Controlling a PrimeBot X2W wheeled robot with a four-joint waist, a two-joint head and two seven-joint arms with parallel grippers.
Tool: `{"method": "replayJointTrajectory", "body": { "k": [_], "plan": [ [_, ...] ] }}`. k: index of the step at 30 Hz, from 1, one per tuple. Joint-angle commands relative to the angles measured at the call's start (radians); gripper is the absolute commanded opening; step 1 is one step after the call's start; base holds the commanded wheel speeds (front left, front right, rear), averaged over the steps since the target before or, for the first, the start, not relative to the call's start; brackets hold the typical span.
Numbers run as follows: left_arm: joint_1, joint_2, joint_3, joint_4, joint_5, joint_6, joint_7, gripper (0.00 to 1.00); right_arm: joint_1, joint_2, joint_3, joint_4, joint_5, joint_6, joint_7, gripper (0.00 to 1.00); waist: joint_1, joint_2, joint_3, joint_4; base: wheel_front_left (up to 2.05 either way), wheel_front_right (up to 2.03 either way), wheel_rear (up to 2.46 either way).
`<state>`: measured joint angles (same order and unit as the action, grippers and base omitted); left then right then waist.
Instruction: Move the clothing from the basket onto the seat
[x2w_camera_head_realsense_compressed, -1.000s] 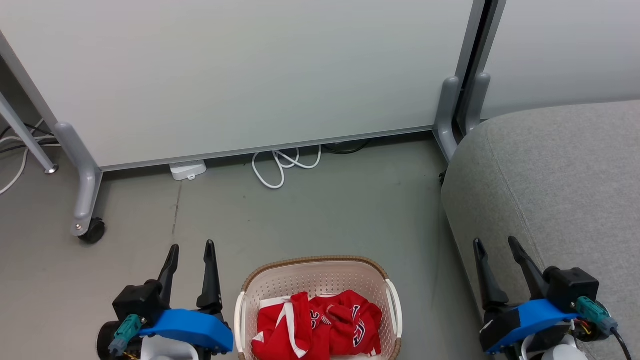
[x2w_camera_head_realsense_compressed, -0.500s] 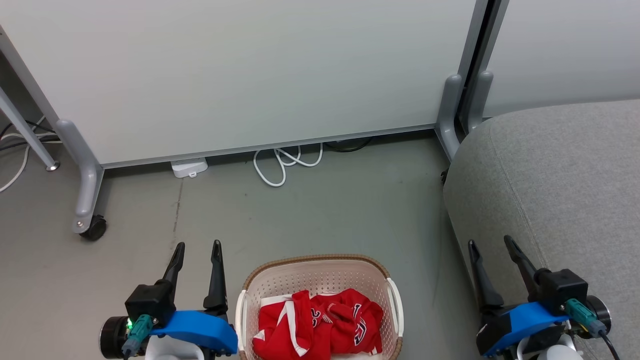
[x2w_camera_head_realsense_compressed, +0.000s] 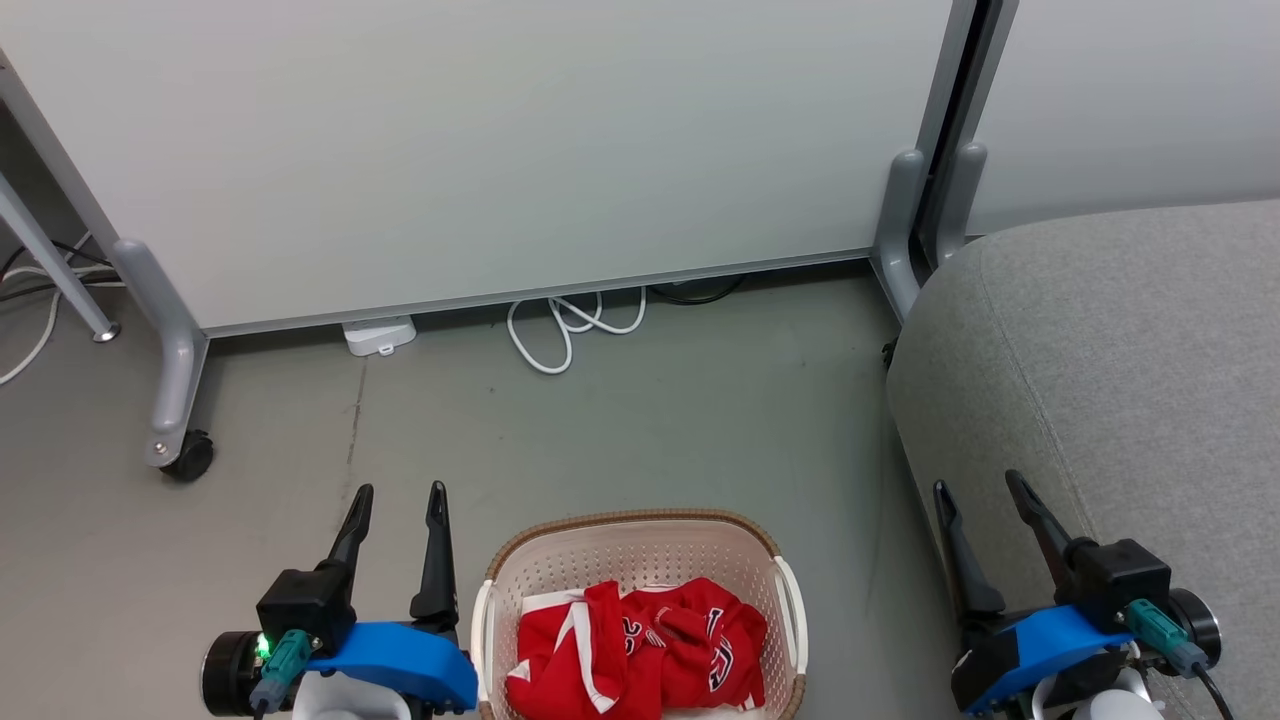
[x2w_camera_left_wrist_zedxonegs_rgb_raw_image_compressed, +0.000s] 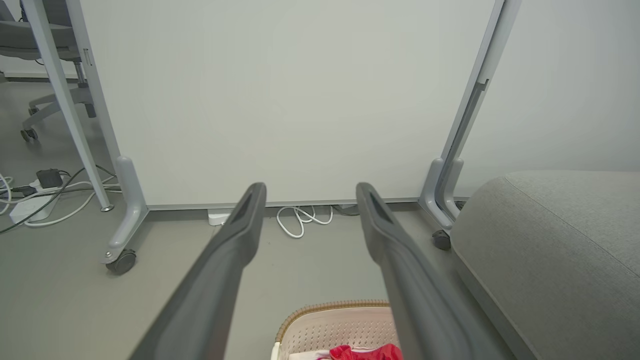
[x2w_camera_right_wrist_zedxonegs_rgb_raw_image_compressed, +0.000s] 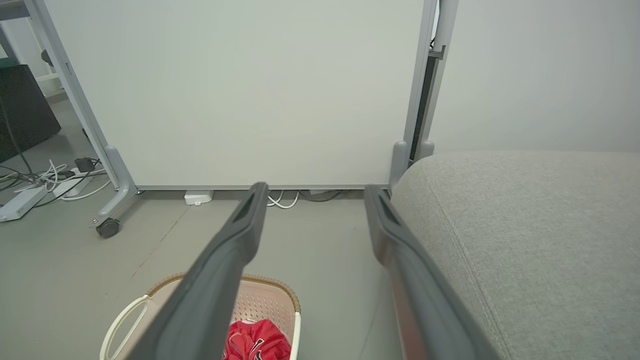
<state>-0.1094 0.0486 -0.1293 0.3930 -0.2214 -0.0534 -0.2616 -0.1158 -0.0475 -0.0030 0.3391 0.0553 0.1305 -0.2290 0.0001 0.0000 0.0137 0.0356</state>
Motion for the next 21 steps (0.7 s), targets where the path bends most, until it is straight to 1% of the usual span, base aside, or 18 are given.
{"method": "replayJointTrajectory", "body": {
  "k": [1, 6, 10, 16, 21],
  "plan": [
    [-0.013, 0.003, 0.0, 0.003, -0.004, 0.002, -0.005, 1.0, -0.012, -0.005, 0.001, 0.002, 0.007, 0.0, -0.004, 1.0, -0.0001, 0.0, 0.0, 0.001, 0.0, 0.0, 0.0],
    [-0.012, 0.003, 0.003, 0.005, -0.005, 0.001, -0.005, 1.0, -0.018, -0.005, 0.007, 0.004, 0.012, 0.0, -0.006, 1.0, -0.0001, 0.0, 0.004, -0.004, 0.0, 0.0, 0.0],
    [-0.01, 0.003, 0.005, 0.012, -0.011, 0.001, -0.005, 1.0, -0.025, -0.005, 0.02, 0.001, 0.018, 0.0, -0.008, 1.0, -0.0001, 0.0, 0.02, -0.023, 0.0, 0.0, 0.0],
    [-0.027, 0.003, 0.012, 0.031, -0.021, 0.0, -0.005, 1.0, -0.048, -0.005, 0.047, -0.009, 0.02, 0.0, -0.01, 1.0, -0.0001, 0.0, 0.063, -0.074, 0.0, 0.0, 0.0],
    [-0.047, 0.003, 0.014, 0.05, -0.032, 0.002, -0.005, 1.0, -0.077, -0.005, 0.074, -0.025, 0.025, 0.0, -0.012, 1.0, -0.0001, 0.0, 0.128, -0.131, 0.0, 0.0, 0.0]
  ]
}}
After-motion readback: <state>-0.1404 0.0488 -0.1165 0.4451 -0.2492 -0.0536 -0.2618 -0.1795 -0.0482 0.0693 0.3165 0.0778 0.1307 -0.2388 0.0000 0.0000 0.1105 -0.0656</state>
